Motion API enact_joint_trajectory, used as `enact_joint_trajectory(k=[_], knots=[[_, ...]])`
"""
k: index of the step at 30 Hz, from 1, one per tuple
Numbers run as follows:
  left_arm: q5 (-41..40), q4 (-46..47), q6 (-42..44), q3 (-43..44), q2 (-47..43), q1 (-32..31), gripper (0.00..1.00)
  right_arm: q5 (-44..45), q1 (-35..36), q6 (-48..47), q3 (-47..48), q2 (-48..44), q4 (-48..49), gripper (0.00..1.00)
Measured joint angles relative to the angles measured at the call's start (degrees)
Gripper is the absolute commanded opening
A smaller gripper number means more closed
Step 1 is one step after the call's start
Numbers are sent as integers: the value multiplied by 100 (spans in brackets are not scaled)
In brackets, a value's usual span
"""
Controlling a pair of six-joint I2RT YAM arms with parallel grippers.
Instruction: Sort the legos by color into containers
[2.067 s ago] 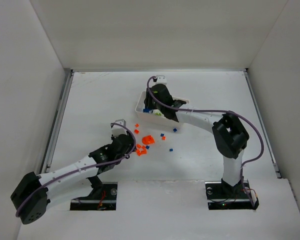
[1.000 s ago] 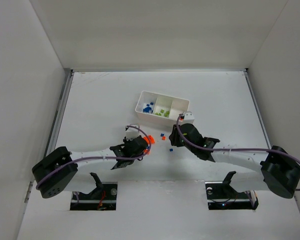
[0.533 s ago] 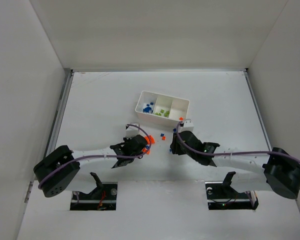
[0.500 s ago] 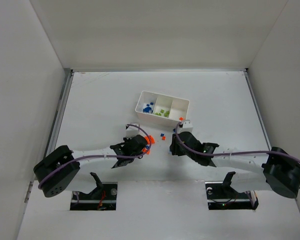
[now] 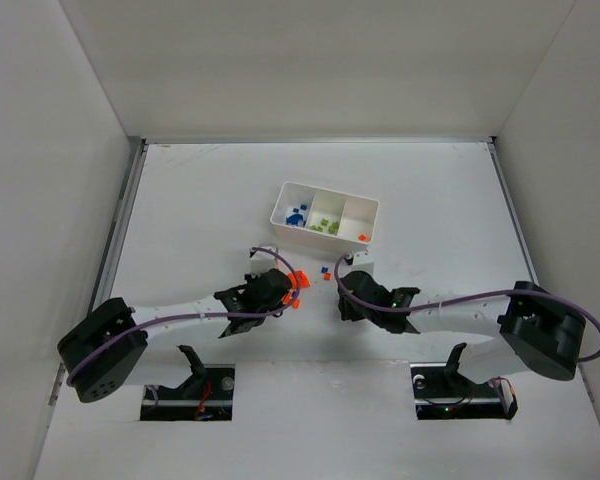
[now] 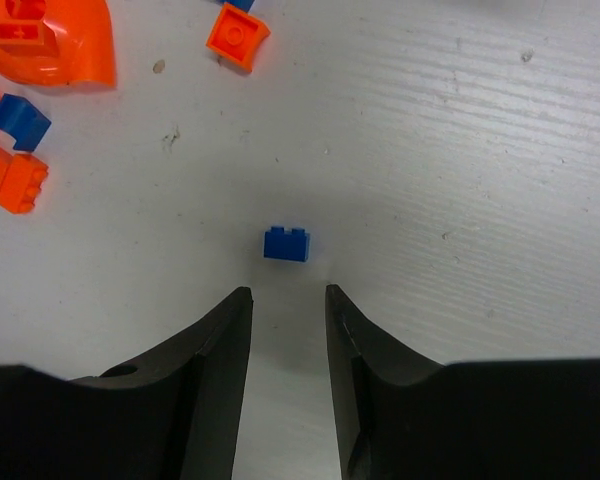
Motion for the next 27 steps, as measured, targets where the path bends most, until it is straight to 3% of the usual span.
enact_joint_trajectory(k=[4, 13, 21, 27], knots=[[17, -116, -4, 0, -306, 0, 19, 74, -46, -72, 138, 221, 83, 38], [63, -234, -7, 0, -667, 2, 24, 195, -103, -153, 308, 522, 291, 16], [92, -258, -13, -57, -758, 140, 24, 227, -103, -205, 407, 332, 9, 16], [92, -219, -52, -192, -807, 286, 24, 210, -168, -605, 1314, 249, -111, 16]])
